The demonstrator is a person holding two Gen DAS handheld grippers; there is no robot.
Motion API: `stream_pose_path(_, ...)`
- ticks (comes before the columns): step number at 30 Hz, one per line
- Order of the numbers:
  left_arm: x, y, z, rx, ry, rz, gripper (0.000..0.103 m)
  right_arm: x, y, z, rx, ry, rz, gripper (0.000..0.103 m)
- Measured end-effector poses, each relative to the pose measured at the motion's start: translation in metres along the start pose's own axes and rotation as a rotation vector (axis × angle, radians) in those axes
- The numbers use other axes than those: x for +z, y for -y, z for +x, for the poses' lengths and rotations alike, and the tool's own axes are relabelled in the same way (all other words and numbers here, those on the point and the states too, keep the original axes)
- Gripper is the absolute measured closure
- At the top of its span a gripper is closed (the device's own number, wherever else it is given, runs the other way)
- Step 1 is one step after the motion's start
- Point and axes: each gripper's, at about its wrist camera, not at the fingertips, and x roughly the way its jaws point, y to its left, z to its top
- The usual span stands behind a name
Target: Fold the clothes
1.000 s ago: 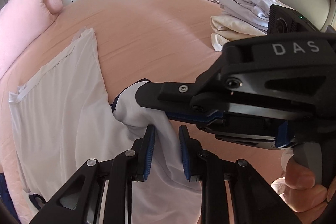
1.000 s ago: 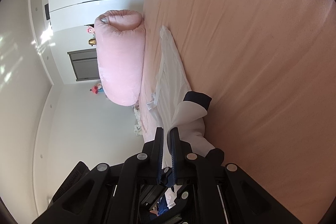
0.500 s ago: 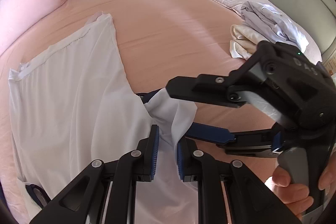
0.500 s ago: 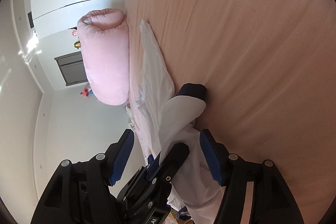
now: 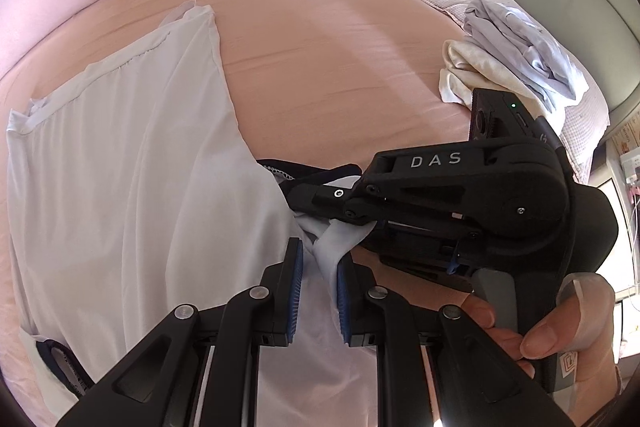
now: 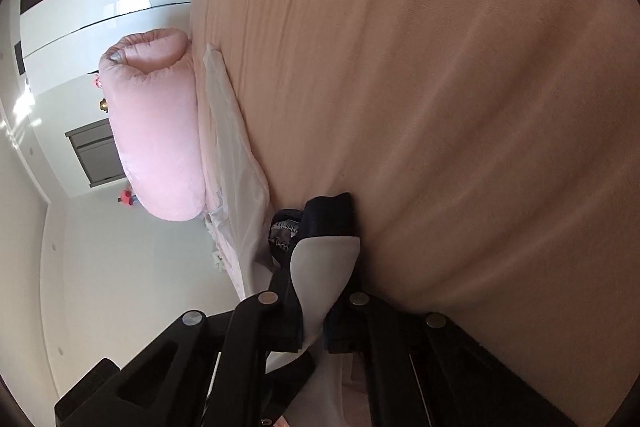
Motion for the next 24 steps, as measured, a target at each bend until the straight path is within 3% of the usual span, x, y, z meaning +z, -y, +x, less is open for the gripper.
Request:
stream_pose_path(4, 0.001, -0.001, 0.003, -0.003, -0.017, 0.007, 0.089, -0.003, -0.02, -0.004, -0.043, 0.021, -0.12, 0.1)
stream_pose_path(7, 0.004, 0.004, 0.003, -0.081, -0.051, 0.019, 0.088, -0.003, -0.032, -0.011, -0.026, 0.051, -0.181, 0.1)
stream_pose_path(10, 0.007, 0.01, 0.005, -0.034, -0.087, 0.052, 0.079, -0.001, -0.038, -0.019, -0.012, 0.076, -0.209, 0.1)
stream_pose_path(14, 0.005, 0.009, 0.006, 0.005, -0.087, 0.061, 0.054, 0.001, -0.043, -0.033, 0.0, 0.104, -0.247, 0.1)
stream_pose_path(18, 0.006, 0.012, 0.005, 0.0, -0.08, 0.055, 0.053, 0.001, -0.047, -0.05, 0.019, 0.133, -0.286, 0.1)
stream_pose_path(24, 0.007, 0.025, 0.003, 0.053, -0.053, 0.087, 0.052, -0.007, -0.051, -0.066, 0.057, 0.158, -0.323, 0.1)
